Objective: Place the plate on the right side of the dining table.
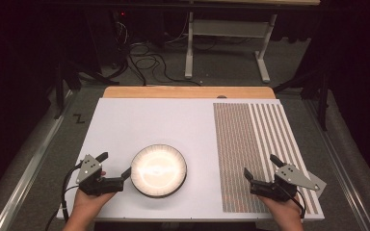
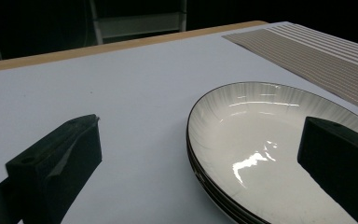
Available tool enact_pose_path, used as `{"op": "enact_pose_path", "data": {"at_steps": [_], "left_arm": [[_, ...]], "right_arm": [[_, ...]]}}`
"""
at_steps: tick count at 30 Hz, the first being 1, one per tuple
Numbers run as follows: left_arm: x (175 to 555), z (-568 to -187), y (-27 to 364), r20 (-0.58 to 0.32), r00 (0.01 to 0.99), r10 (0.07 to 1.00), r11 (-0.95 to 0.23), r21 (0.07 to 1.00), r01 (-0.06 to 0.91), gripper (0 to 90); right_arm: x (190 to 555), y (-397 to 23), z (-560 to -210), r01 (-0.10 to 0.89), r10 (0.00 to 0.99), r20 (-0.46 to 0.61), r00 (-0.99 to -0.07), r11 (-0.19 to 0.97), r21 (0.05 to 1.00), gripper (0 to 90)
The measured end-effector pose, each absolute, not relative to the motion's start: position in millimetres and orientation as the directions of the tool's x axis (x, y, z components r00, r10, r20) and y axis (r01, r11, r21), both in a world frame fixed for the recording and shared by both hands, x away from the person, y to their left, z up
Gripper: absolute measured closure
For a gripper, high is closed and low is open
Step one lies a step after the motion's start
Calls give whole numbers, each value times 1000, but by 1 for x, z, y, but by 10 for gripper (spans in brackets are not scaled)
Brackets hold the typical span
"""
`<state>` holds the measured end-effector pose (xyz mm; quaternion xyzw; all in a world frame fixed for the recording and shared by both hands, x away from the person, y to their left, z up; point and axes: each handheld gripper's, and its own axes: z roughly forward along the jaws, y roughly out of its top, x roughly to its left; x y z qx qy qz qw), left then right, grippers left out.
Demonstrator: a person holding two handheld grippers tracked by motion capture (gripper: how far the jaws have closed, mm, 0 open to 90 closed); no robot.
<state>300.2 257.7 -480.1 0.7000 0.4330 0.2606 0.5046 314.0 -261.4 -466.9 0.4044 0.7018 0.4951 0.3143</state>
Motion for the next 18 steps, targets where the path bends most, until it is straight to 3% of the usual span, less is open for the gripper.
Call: {"op": "enact_pose_path", "data": {"at_steps": [18], "left_arm": [[298,-478,264,-96,487,868,-87,936,340,6]], "right_arm": [[317,-257,-472,276,875,-25,-483,179,944,2]]}}
